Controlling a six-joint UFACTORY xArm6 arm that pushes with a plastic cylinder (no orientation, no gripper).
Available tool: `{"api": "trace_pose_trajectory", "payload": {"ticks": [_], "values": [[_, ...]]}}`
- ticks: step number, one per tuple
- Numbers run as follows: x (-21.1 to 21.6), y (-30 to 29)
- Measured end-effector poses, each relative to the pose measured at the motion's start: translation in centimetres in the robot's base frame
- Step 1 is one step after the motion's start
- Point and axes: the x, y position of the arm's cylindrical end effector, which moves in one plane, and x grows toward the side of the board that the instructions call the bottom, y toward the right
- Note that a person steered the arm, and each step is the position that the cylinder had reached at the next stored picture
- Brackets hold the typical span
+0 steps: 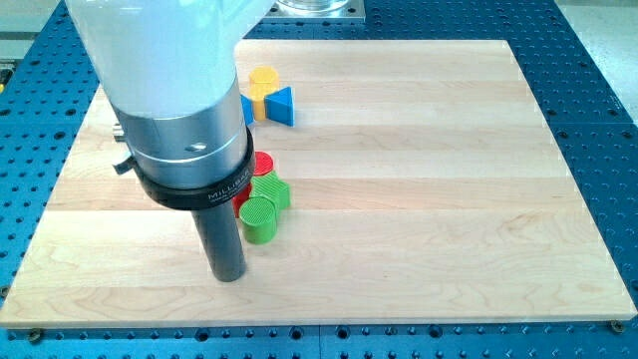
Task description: Move your arm towards the red star
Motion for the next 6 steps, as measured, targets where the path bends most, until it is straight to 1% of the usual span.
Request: {"api": "trace_pose_trajectory", "payload": {"ticks": [4,5,6], "values": [[0.1,0.0],[-0.9,-6.0],[-4.1,-7.2]]}}
